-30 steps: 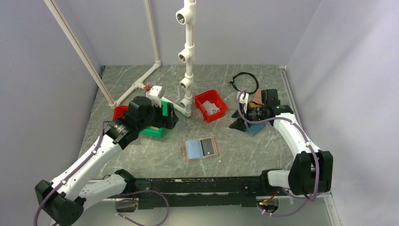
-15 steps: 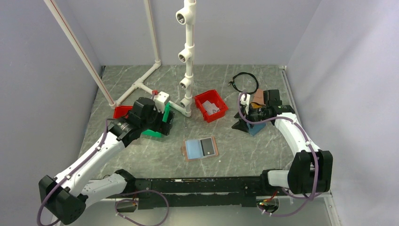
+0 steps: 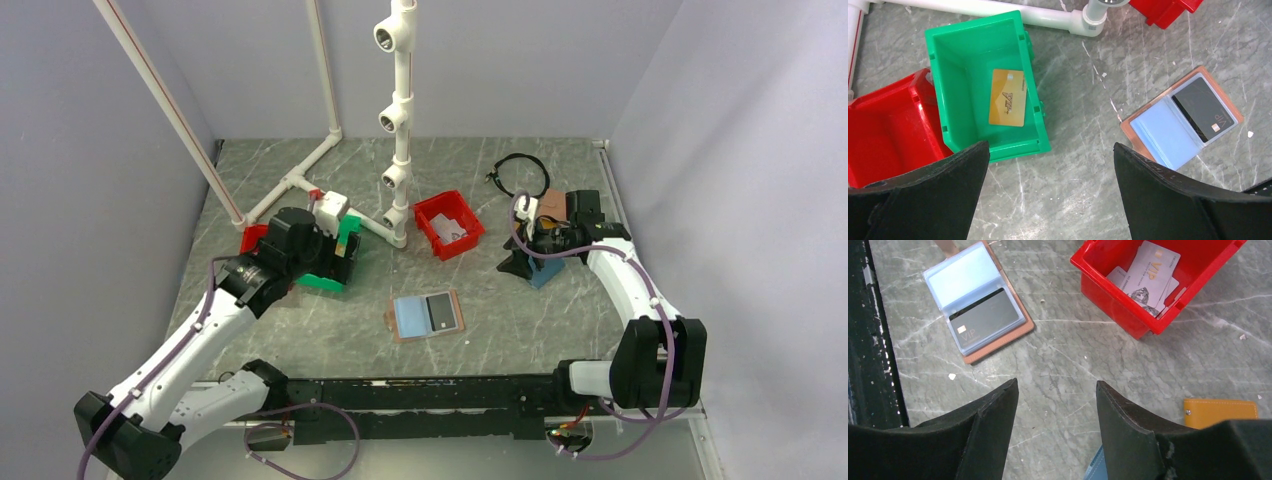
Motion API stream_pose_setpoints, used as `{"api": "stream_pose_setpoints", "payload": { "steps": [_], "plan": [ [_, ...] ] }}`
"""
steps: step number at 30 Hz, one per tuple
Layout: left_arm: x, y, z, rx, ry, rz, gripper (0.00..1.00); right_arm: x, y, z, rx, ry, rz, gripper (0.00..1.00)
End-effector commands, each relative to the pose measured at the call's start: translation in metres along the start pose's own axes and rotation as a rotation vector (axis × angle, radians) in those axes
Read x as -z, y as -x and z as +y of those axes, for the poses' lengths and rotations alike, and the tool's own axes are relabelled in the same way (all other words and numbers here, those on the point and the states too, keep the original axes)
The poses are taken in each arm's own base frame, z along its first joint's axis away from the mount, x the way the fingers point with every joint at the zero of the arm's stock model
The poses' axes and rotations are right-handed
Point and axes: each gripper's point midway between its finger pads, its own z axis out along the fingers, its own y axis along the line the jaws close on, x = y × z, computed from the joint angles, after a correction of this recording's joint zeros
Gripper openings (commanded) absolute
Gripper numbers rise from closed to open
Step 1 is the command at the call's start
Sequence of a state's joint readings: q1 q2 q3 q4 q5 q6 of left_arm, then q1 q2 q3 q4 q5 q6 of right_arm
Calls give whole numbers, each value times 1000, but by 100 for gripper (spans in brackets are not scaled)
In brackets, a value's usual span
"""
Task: Take the credit cards out of the card holder
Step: Reset both arms
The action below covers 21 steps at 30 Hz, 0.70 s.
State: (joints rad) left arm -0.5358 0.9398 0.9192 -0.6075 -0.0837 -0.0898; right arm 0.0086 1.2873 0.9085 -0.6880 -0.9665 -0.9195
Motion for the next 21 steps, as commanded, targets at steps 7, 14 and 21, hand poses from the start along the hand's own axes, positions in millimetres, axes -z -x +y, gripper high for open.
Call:
{"api": "stream_pose_setpoints", "payload": {
  "steps": [7, 14, 21],
  "plan": [
    [2, 8, 9, 13, 9, -36, 99, 19, 27, -21, 41, -98, -49, 66],
    [4, 8, 14, 20, 27, -44, 100, 45, 37, -51, -44, -284, -71, 73],
    [7, 11, 15, 33, 22, -55, 99, 85, 47, -65, -95, -436, -188, 88]
  ]
}}
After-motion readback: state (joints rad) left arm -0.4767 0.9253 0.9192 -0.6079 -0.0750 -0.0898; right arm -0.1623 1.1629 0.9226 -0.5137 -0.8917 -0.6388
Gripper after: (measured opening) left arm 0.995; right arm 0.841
